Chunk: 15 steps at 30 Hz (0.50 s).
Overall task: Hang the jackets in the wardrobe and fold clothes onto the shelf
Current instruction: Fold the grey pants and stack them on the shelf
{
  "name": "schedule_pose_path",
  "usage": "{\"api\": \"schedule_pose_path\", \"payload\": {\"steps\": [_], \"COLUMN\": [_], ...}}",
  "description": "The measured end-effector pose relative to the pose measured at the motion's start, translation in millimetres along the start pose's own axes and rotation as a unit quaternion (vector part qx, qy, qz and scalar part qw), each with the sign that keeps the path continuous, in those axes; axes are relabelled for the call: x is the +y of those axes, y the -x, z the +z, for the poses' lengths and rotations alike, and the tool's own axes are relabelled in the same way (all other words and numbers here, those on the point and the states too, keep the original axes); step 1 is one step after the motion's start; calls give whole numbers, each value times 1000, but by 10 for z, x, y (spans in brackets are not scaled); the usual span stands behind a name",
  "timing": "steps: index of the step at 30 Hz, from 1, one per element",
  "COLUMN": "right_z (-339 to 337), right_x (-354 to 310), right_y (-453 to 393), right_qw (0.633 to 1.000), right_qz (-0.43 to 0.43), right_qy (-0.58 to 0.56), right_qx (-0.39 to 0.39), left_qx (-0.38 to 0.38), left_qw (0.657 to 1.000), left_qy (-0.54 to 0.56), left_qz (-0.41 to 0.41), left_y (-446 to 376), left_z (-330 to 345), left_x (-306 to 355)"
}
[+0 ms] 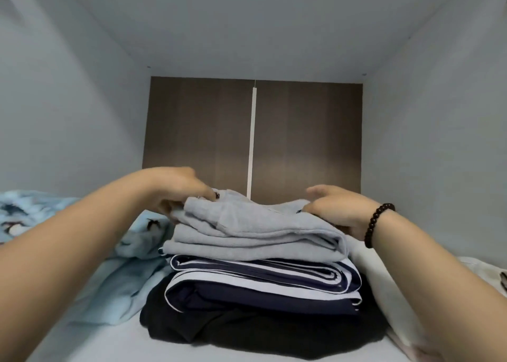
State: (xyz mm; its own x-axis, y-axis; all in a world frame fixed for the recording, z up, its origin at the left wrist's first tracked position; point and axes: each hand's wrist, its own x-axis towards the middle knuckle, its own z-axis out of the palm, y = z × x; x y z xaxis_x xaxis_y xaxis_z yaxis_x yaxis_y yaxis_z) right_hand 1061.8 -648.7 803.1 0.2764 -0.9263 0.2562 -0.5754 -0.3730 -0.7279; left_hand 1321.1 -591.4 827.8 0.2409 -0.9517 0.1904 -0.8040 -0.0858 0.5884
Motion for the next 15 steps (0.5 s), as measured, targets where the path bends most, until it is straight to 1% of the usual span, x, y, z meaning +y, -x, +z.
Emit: {"api": "schedule_pose_path", "payload": {"steps": [2, 3, 4, 5, 6, 7, 8, 10, 13, 15], "right_z": [-46, -21, 42, 148, 286, 418, 515, 600, 578, 584], "right_x": [-62, -94, -116, -119, -77, -17, 41, 111, 124, 127], "right_y": [55, 85, 115, 155, 177, 186, 180, 156, 131, 165], "right_qw": [986, 979, 976, 975, 971, 966, 960, 955, 958, 946], "right_qz": [-62, -94, -119, -135, -138, -140, -140, -134, -135, -165], "right_qy": [139, 167, 175, 177, 191, 215, 242, 264, 252, 279], "right_qx": [69, 73, 48, 5, -29, -37, -23, 16, 13, 12], "left_qx": [99, 109, 89, 51, 18, 2, 2, 35, 49, 74], "left_qw": [990, 984, 980, 977, 975, 968, 964, 964, 962, 963], "left_qy": [-88, -107, -131, -150, -167, -200, -226, -234, -232, -221], "left_qz": [58, 88, 123, 145, 147, 148, 138, 123, 134, 137], "left_y": [4, 33, 69, 84, 83, 85, 86, 36, 26, 107], "left_z": [6, 55, 146, 289, 455, 603, 698, 758, 743, 769], "left_x": [160, 231, 270, 260, 213, 148, 69, -65, -107, -111]}}
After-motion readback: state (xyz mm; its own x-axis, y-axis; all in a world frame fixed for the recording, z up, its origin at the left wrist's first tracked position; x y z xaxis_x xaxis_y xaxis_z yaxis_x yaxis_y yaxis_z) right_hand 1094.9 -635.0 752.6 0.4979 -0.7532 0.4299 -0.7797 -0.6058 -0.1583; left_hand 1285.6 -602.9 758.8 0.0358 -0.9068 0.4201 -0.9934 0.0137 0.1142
